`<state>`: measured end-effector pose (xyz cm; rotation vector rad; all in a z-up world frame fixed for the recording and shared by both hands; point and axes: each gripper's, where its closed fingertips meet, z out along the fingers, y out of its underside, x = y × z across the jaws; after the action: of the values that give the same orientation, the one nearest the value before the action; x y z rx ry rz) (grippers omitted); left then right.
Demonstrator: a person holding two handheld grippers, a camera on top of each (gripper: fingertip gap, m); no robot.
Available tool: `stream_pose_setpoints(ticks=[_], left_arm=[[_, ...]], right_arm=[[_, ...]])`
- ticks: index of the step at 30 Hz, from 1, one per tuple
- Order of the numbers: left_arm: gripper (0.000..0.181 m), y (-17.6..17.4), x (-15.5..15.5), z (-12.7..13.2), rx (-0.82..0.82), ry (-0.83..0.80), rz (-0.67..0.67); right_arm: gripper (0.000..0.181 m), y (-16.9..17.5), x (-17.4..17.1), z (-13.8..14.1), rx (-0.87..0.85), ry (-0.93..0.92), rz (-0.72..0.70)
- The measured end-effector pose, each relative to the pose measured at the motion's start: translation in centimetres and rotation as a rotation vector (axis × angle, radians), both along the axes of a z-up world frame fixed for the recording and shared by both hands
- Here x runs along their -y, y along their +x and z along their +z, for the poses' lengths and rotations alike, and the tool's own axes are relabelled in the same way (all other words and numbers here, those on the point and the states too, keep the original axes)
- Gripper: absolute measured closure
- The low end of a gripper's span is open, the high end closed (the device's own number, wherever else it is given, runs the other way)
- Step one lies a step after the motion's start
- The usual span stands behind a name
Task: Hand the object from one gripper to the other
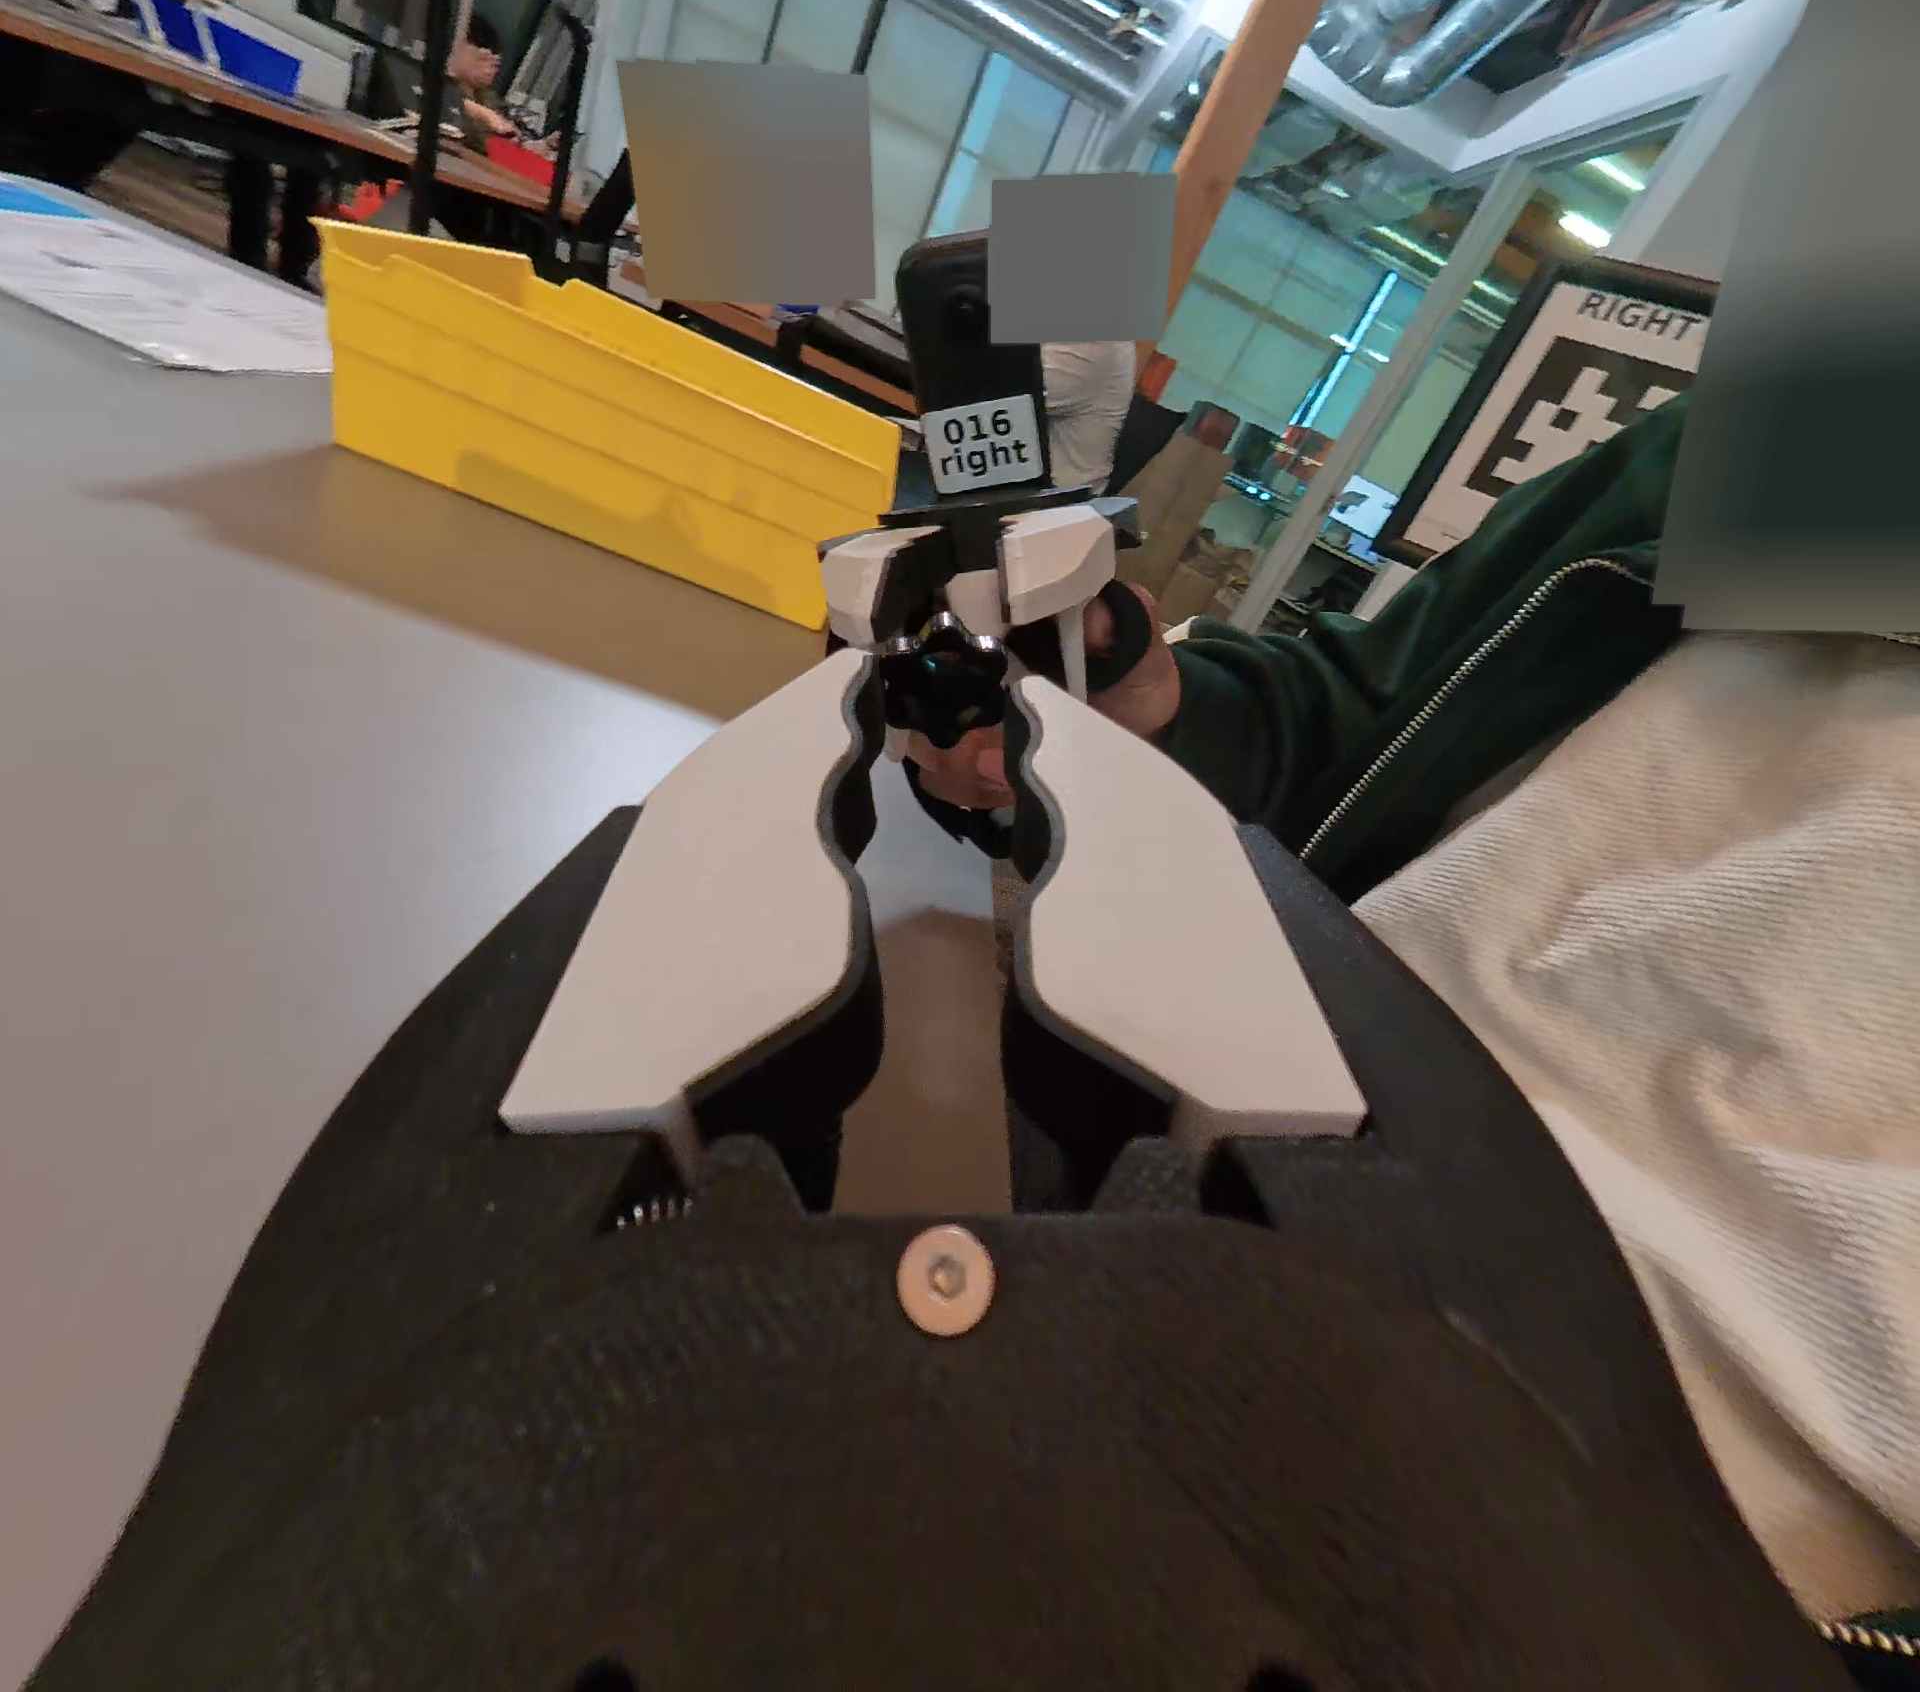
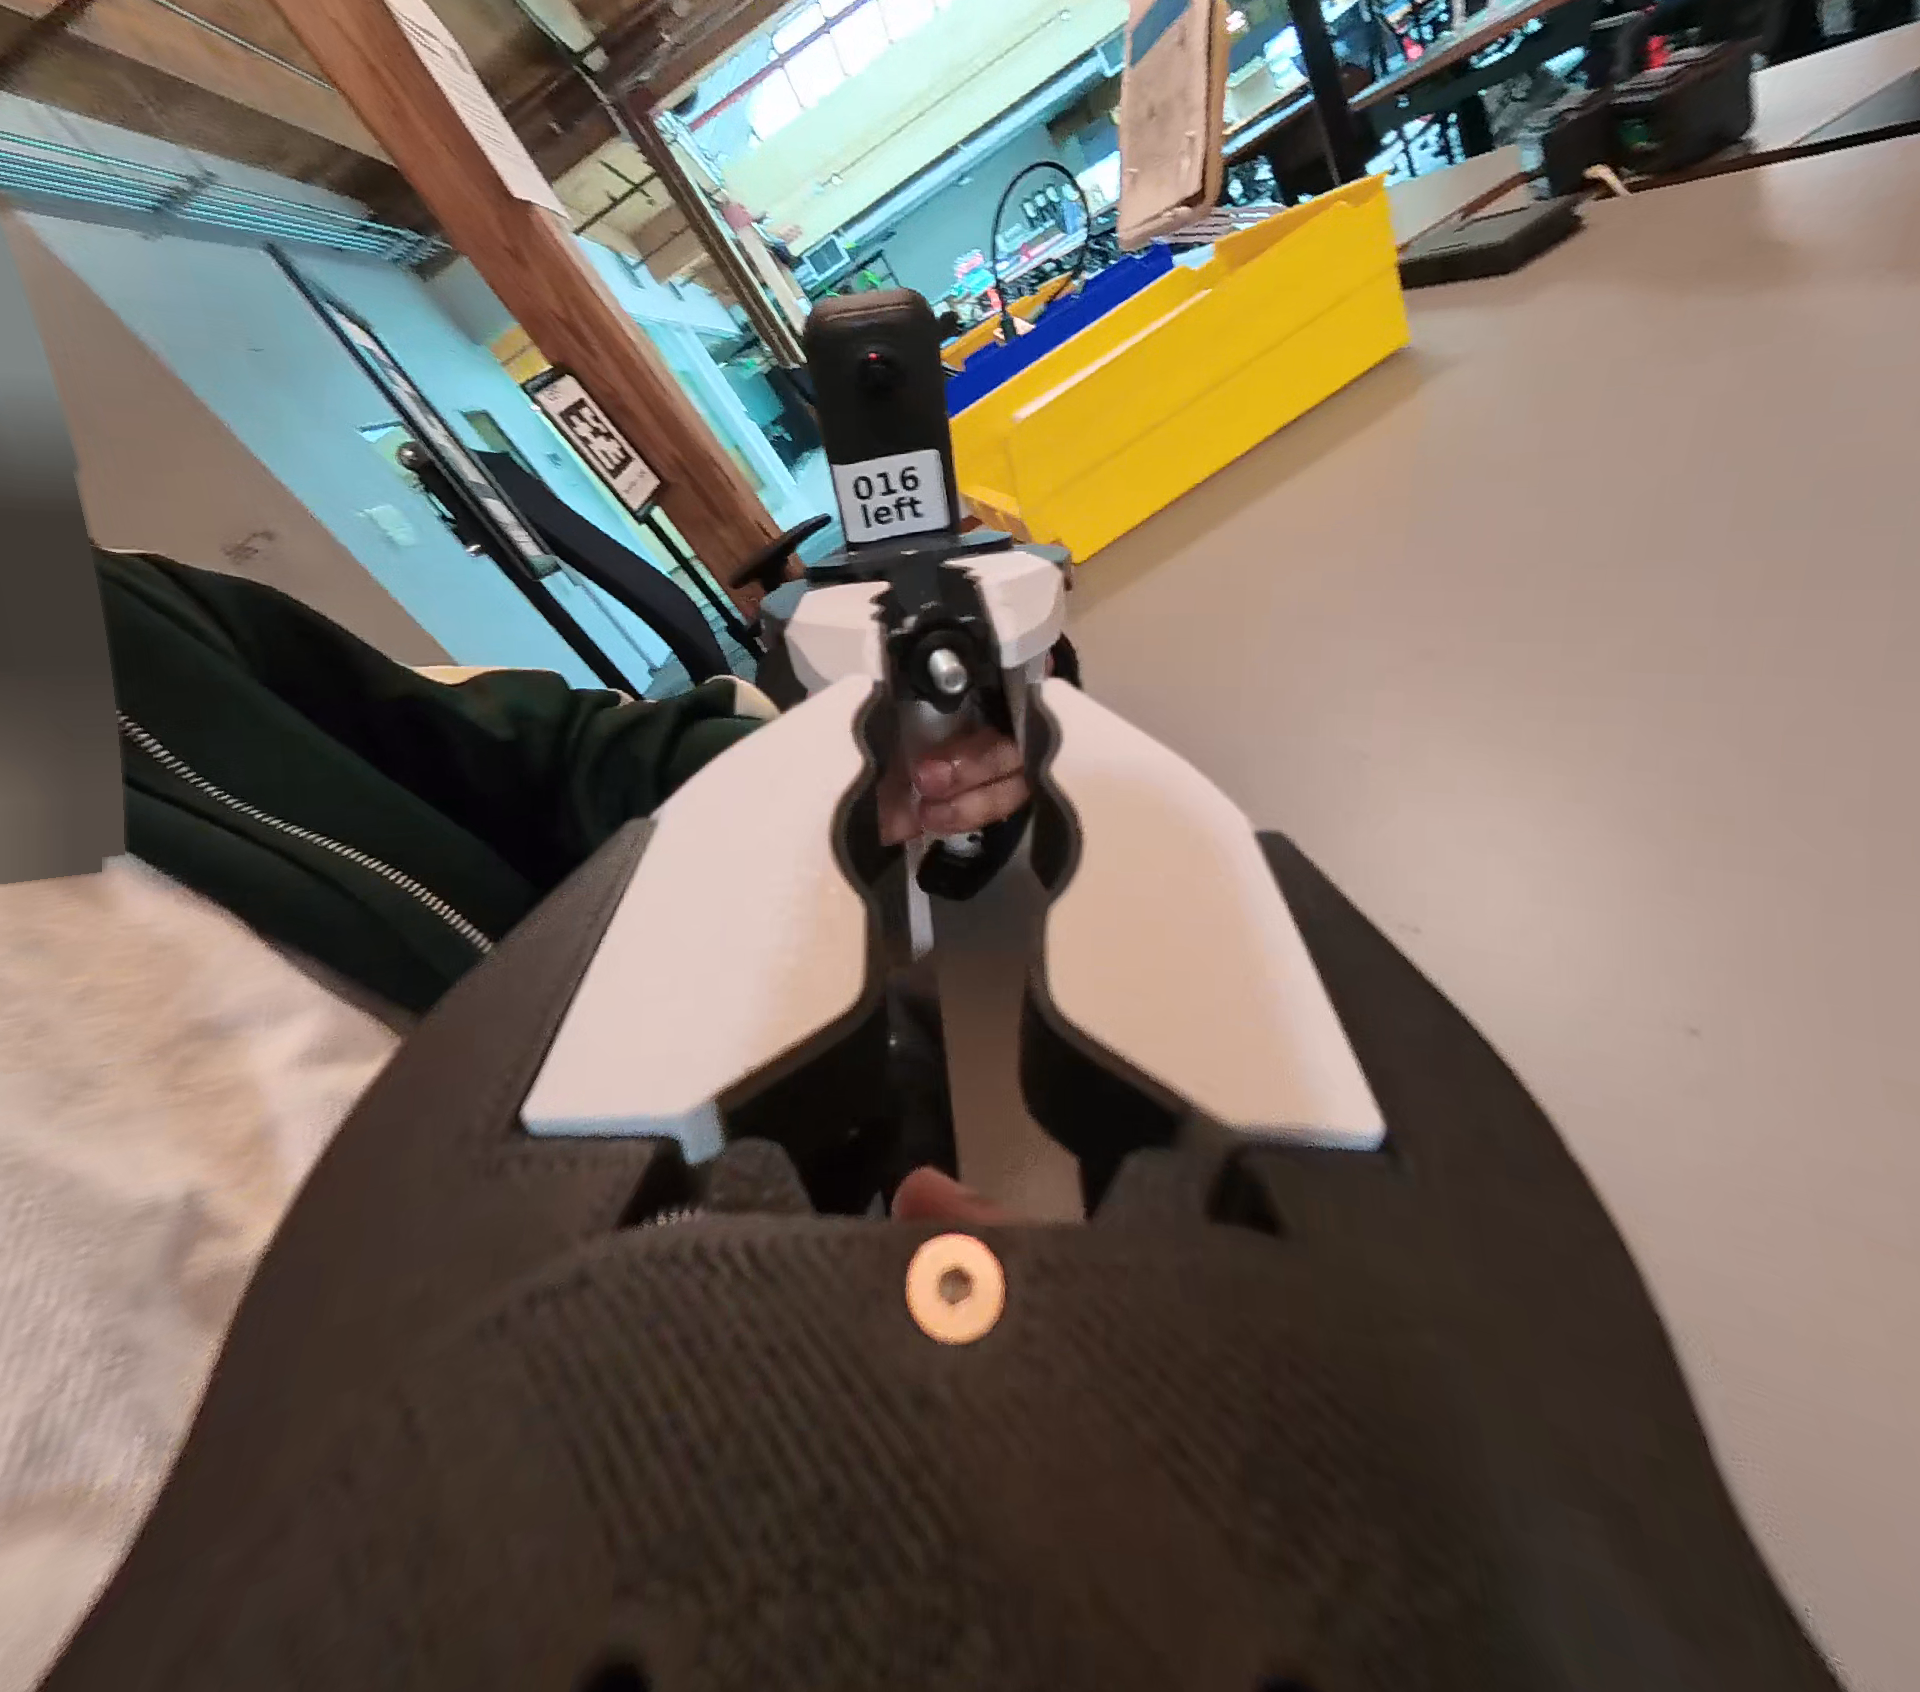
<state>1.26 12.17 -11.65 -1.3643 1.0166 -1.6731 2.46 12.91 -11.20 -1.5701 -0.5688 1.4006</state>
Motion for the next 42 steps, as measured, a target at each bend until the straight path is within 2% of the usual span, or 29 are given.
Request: stream_pose_setpoints(ticks=[5,17,29,31,34,42], left_arm=[[0.159,0.1,0.8,0.3,0.023,-0.012,-0.053],[0.159,0.6,1.9,0.0,0.002,-0.001,-0.1],[0.159,0.6,1.8,0.2,0.015,0.011,-0.09],[0.148,0.7,1.8,0.1,0.01,0.042,-0.07],[0.148,0.8,1.9,-0.1,-0.002,0.049,-0.071],[0.149,0.7,1.0,-0.7,-0.012,-0.047,-0.065]], right_arm=[[0.166,-0.4,0.8,0.3,-0.003,0.021,0.052],[0.175,-1.3,1.6,-0.1,0.005,0.003,0.109],[0.175,-1.3,1.6,0.0,0.005,-0.009,0.107],[0.175,-0.9,1.4,0.5,-0.021,-0.009,0.092],[0.176,-0.1,0.9,0.7,-0.051,-0.027,0.068],[0.175,0.6,0.5,1.0,-0.109,-0.062,0.063]])
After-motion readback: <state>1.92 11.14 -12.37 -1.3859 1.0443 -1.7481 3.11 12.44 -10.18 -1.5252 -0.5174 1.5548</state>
